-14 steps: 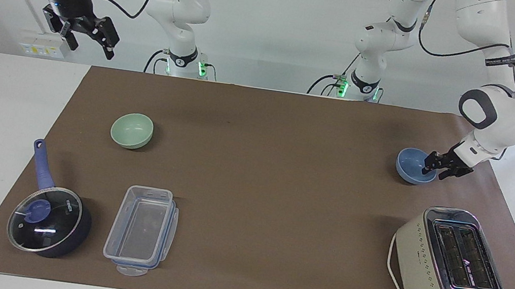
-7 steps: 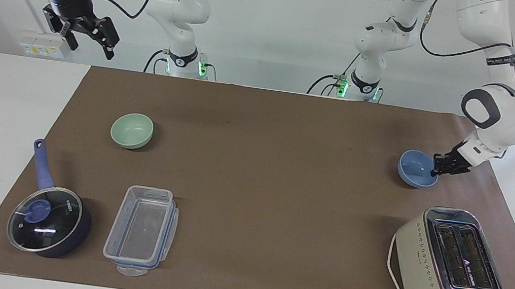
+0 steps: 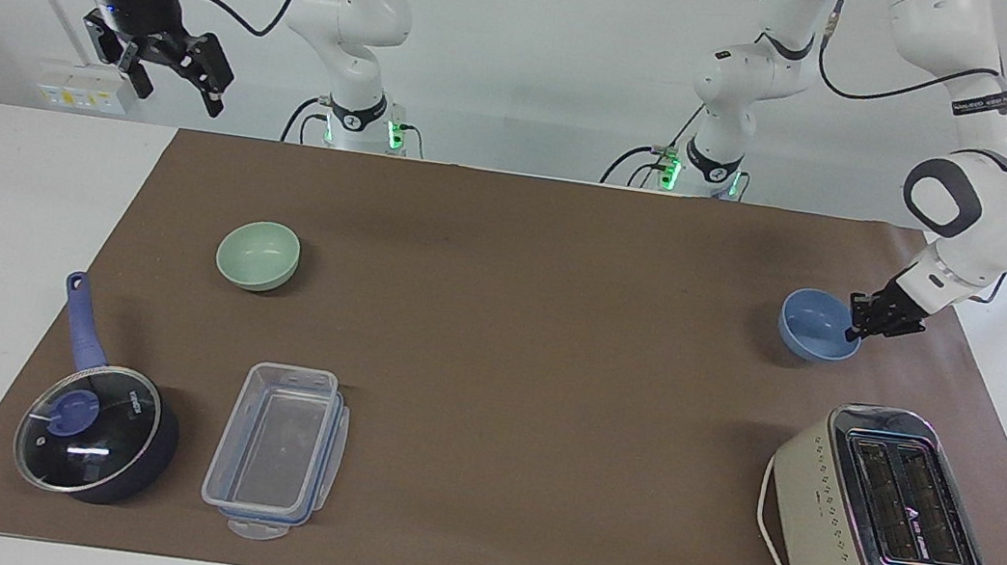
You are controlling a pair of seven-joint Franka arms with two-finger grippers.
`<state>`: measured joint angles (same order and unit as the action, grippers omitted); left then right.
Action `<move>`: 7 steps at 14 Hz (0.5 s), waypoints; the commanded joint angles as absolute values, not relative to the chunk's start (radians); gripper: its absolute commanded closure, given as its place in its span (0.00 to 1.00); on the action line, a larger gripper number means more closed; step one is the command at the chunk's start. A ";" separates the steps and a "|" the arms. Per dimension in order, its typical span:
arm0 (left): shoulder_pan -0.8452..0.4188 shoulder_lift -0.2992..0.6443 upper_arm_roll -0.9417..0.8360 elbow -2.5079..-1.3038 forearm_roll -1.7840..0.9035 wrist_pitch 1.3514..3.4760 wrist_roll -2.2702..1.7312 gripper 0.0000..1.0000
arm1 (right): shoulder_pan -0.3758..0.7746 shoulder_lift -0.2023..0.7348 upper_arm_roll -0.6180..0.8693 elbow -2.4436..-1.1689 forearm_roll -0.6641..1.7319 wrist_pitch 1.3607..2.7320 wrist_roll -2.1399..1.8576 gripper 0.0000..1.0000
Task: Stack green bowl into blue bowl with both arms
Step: 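Slide the blue bowl with the left gripper toward the table center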
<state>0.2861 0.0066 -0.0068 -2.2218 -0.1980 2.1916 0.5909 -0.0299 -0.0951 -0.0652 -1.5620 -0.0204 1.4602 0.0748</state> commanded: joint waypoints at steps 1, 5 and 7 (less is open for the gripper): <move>0.224 -0.086 0.002 -2.275 -0.216 2.160 0.592 1.00 | -0.037 -0.114 -0.064 -1.582 -0.018 1.460 0.052 0.00; 0.125 -0.117 -0.002 -2.313 -0.213 2.175 0.519 1.00 | -0.037 -0.114 -0.063 -1.582 -0.018 1.460 0.054 0.00; 0.065 -0.124 -0.002 -2.333 -0.213 2.189 0.467 1.00 | -0.026 -0.114 -0.058 -1.580 -0.018 1.477 0.055 0.00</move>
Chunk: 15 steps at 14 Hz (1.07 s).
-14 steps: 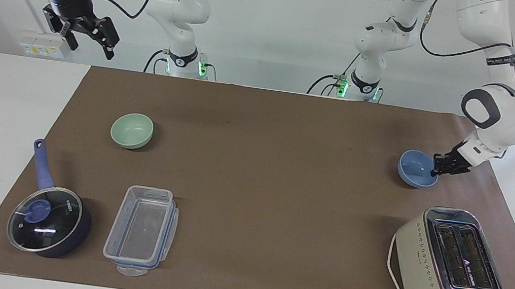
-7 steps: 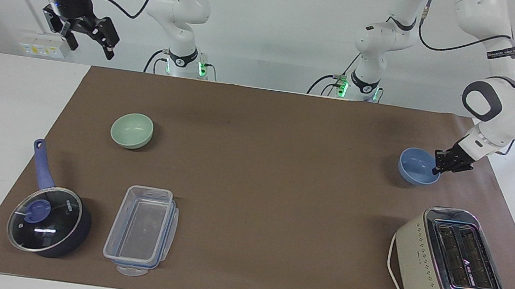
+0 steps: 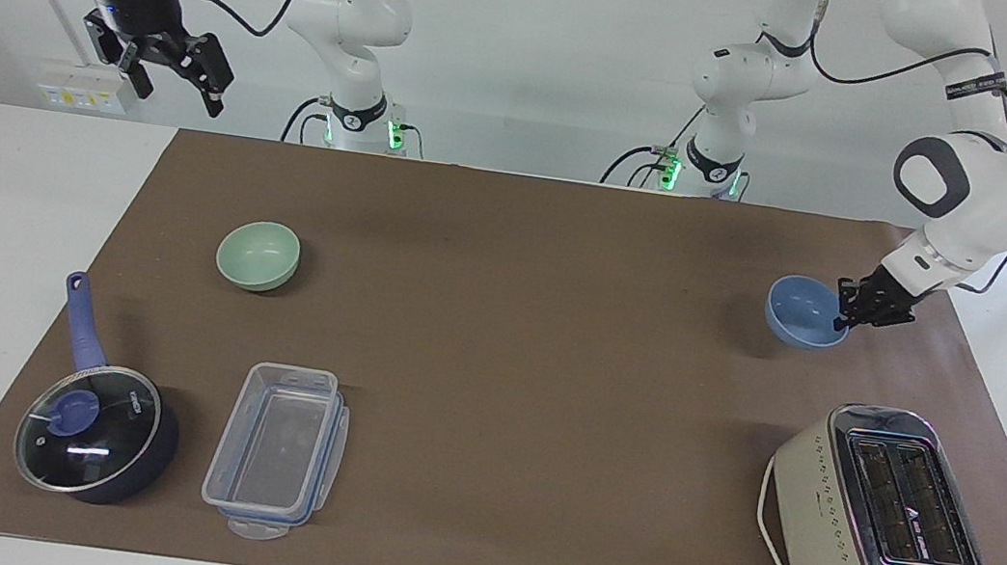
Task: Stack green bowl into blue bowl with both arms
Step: 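Slide the blue bowl with the left gripper toward the table center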
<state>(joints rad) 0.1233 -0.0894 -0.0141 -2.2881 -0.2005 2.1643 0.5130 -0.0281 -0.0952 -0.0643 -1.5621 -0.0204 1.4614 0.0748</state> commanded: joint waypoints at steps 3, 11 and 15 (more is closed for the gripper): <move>-0.044 -0.121 -0.003 -2.359 -0.212 2.253 0.324 1.00 | -0.028 -0.112 -0.055 -1.580 -0.018 1.479 0.052 0.00; -0.449 -0.060 -0.003 -2.346 -0.202 2.382 -0.144 1.00 | -0.040 -0.115 -0.066 -1.609 -0.017 1.482 0.020 0.00; -0.609 0.040 -0.003 -2.303 -0.202 2.500 -0.352 1.00 | -0.052 -0.117 -0.064 -1.690 -0.014 1.569 -0.001 0.00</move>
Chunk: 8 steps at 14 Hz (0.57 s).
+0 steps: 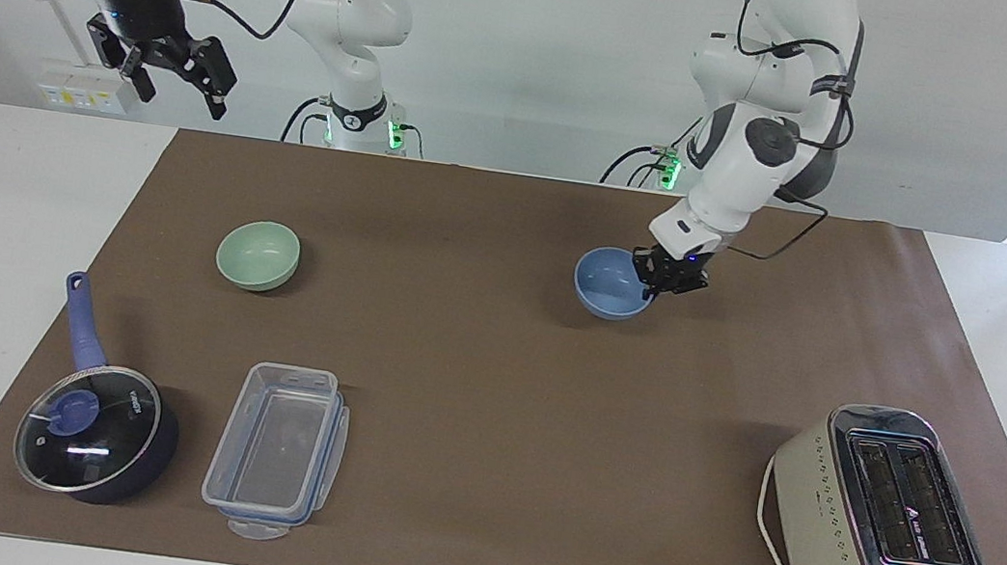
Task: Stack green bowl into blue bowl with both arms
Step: 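Slide the blue bowl with the left gripper toward the table center, then release the blue bowl with the left gripper while the right gripper reaches the green bowl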
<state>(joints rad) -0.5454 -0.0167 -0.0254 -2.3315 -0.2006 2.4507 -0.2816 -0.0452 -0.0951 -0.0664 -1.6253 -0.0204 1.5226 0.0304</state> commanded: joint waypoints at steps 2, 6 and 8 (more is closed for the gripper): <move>-0.661 0.063 -0.003 -2.296 -0.202 2.526 -0.399 1.00 | -0.055 -0.117 -0.066 -1.747 -0.015 1.630 -0.070 0.00; -0.706 0.120 -0.006 -2.246 -0.201 2.551 -0.477 1.00 | -0.069 -0.114 -0.066 -1.889 -0.014 1.773 -0.117 0.00; -0.712 0.123 -0.009 -2.247 -0.201 2.542 -0.480 0.83 | -0.074 -0.114 -0.064 -1.966 -0.014 1.859 -0.139 0.00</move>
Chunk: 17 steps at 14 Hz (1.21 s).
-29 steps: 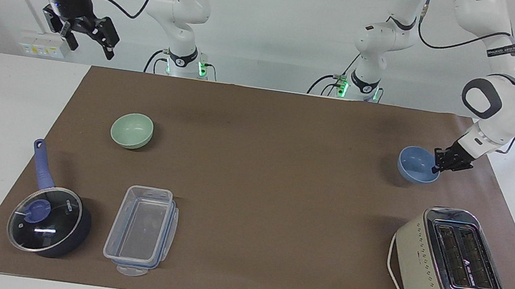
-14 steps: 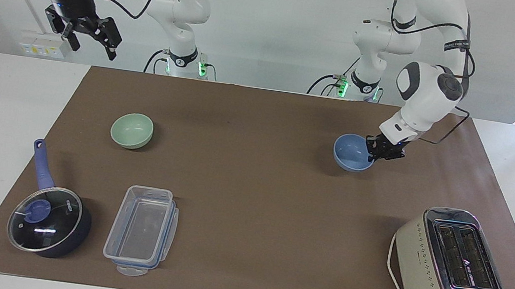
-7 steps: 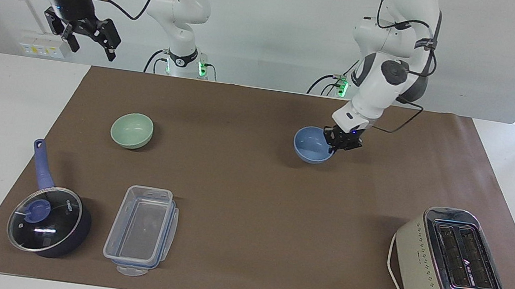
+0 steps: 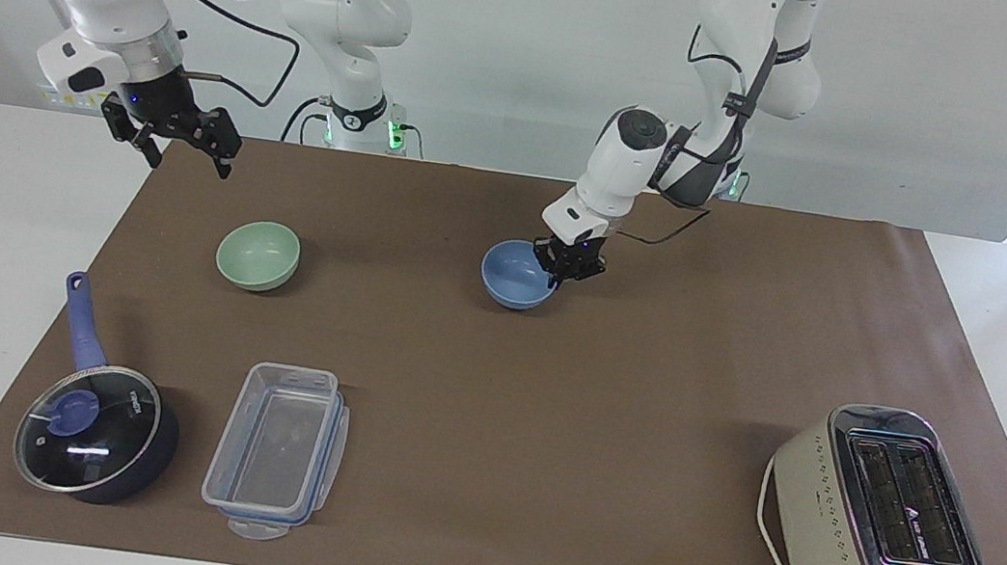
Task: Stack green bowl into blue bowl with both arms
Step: 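Release the blue bowl with the left gripper while the right gripper reaches the green bowl, then withdraw the left gripper while the right gripper grasps the green bowl rim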
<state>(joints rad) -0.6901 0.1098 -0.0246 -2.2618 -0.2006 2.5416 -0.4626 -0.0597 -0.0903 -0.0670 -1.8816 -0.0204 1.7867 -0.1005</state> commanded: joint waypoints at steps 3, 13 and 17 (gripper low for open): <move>-0.709 0.121 -0.006 -2.247 -0.202 2.522 -0.500 0.38 | -0.083 -0.098 -0.066 -2.086 -0.014 1.989 -0.153 0.00; -0.514 -0.038 0.002 -2.207 -0.132 2.198 -0.290 0.00 | -0.170 -0.034 -0.066 -2.332 0.060 2.278 -0.350 0.00; -0.385 -0.086 0.003 -2.143 -0.083 2.121 -0.122 0.00 | -0.183 -0.017 -0.066 -2.364 0.072 2.315 -0.396 0.00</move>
